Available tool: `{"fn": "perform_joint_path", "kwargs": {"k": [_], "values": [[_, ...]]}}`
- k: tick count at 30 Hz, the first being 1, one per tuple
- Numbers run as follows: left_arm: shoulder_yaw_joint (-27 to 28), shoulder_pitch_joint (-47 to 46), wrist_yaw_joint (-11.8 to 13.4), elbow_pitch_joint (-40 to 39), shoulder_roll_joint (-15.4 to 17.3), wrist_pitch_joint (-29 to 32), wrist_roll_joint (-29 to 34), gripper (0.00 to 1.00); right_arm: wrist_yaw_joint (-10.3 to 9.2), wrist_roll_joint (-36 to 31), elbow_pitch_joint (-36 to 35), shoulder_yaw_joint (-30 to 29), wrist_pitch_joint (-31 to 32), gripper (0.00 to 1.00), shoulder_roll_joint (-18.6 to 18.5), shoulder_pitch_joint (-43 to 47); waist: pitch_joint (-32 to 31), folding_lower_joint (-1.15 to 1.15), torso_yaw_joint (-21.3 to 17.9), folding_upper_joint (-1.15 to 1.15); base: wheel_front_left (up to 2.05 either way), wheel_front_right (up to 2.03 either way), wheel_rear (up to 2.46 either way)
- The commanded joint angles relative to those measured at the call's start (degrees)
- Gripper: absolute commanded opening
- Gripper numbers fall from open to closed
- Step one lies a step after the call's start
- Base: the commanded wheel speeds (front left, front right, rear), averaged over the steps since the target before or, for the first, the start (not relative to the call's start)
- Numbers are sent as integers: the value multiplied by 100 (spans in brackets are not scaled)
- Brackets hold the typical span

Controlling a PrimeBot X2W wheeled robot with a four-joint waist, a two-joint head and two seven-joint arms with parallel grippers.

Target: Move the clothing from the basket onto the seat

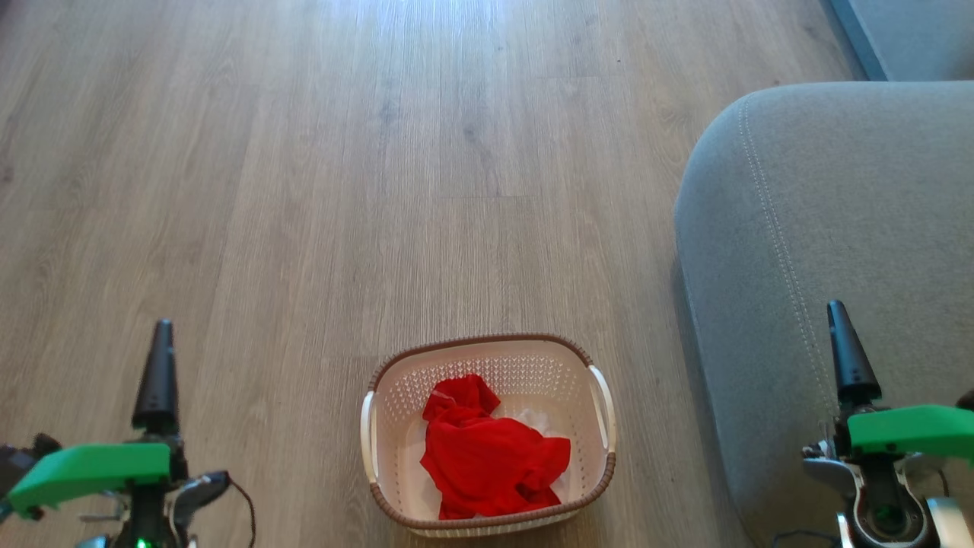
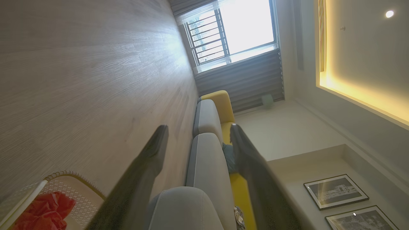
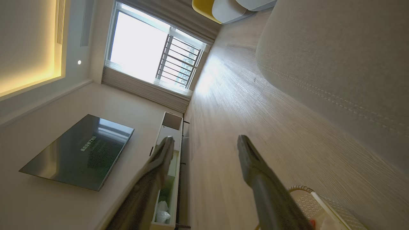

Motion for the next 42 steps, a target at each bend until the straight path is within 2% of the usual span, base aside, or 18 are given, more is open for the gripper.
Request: {"fn": "perform_joint_path", "kwargs": {"k": [1, 5, 12, 17, 25, 38, 42], "values": [[178, -330, -15, -284, 48, -63, 152, 100, 2, -197, -295, 67, -74, 100, -45, -342, -4, 0, 4, 0, 0, 0, 0], [238, -371, 37, -465, 50, -130, 431, 100, 2, -525, -485, 82, -142, 100, -46, -399, -13, 0, 9, 0, 0, 0, 0], [6, -402, 208, -936, 54, -248, 1132, 100, 2, -1310, -753, 240, -261, 100, -48, -419, 7, 0, 73, 0, 0, 0, 0], [-171, -395, 421, -1207, 57, -315, 1548, 100, 2, -1860, -906, 385, -329, 100, -49, -437, 22, 0, 96, 0, 0, 0, 0], [-666, -381, 806, -1646, 61, -448, 2657, 100, 2, -2724, -1033, 569, -464, 100, -52, -449, 49, 0, 129, 0, 0, 0, 0], [-1518, -432, 1332, -1828, 74, -666, 4449, 100, 3, -3953, -1099, 946, -685, 100, -56, -476, 77, 0, 153, 0, 0, 0, 0], [-1799, -455, 1547, -1801, 180, -734, 4856, 100, 3, -4191, -1124, 978, -753, 100, -57, -483, 88, 0, 154, 0, 0, 0, 0]]}}
